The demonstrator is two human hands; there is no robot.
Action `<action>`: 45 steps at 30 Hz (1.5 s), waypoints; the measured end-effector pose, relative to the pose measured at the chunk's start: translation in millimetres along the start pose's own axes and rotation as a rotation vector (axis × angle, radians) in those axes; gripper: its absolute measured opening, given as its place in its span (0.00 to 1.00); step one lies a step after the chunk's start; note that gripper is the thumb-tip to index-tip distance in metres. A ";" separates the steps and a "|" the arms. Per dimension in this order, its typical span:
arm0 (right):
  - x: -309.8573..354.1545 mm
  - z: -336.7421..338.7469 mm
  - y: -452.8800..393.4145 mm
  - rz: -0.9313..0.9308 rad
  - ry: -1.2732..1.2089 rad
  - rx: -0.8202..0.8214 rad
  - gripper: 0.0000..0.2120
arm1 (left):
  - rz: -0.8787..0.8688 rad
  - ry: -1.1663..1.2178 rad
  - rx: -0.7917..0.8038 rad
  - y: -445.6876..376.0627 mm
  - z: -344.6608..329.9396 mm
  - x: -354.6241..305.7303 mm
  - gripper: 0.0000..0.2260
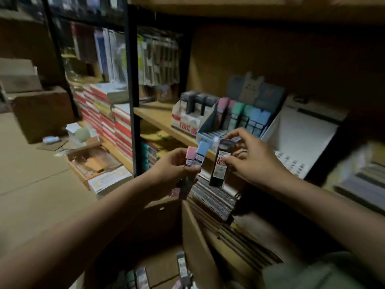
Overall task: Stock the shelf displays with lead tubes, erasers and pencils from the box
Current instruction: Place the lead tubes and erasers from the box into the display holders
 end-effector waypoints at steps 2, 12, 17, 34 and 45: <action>3.3 20.9 2.2 0.021 0.041 -0.071 0.16 | -0.033 0.027 0.032 -3.9 -11.7 -12.7 0.16; 13.4 104.5 -30.9 0.046 0.175 -0.349 0.11 | -0.114 0.191 0.016 -41.0 -20.7 -35.8 0.15; 22.7 94.8 -76.7 0.049 0.310 -0.355 0.09 | -0.122 0.255 -0.058 -57.6 4.2 -48.2 0.14; 43.6 8.5 -220.1 -0.052 0.311 -0.245 0.05 | -0.066 0.341 -0.218 -69.9 86.0 -55.9 0.18; 26.6 -12.3 -225.1 -0.071 0.525 -0.224 0.07 | -0.050 0.382 -0.199 -85.1 80.7 -41.1 0.17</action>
Point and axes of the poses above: each hand's wrist, its own y-axis away from the middle knuckle, its own z-axis out of the back of the hand, x = y × z, the point moved 2 cm from there along -y, towards the middle knuckle, and after that the axes turned 7 degrees about x, right-handed, at the moved point
